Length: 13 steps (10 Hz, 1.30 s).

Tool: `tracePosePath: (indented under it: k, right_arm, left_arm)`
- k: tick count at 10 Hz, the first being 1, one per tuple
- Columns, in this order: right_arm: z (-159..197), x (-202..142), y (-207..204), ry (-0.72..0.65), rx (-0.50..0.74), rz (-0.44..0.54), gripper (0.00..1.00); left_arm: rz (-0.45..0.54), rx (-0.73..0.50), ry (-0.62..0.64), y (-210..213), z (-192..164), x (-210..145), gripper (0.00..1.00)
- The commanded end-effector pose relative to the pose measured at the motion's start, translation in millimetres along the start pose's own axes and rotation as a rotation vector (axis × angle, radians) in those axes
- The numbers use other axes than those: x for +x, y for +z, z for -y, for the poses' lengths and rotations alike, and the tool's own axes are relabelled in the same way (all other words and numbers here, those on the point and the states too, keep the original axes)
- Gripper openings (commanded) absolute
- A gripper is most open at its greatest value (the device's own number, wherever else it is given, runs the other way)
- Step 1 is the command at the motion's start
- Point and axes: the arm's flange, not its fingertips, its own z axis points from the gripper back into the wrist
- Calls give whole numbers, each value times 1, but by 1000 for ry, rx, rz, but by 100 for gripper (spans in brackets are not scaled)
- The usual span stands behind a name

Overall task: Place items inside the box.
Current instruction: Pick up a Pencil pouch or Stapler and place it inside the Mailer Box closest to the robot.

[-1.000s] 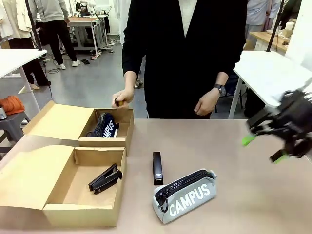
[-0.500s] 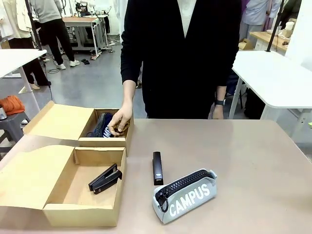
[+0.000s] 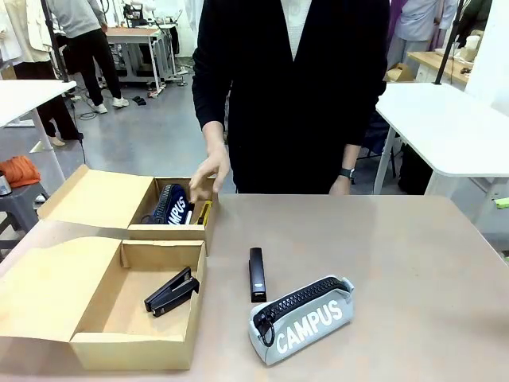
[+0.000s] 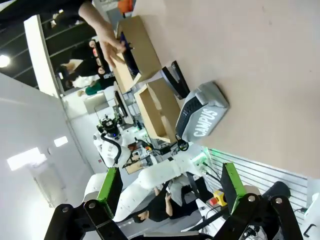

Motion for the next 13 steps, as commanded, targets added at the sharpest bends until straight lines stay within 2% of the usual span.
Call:
tracePosePath:
  k: [1,12,13]
  right_arm:
    - [1,-6,8,-12,-5,-5,100]
    - [1,-4,6,-8,11,4,100]
    - [-22,-10,-4,119,-204,28,100]
  left_arm:
    - [-4,-12,-18,0,1,-2,100]
    - [-4,-12,-18,0,1,-2,100]
    - [-4,-12,-18,0,1,-2,100]
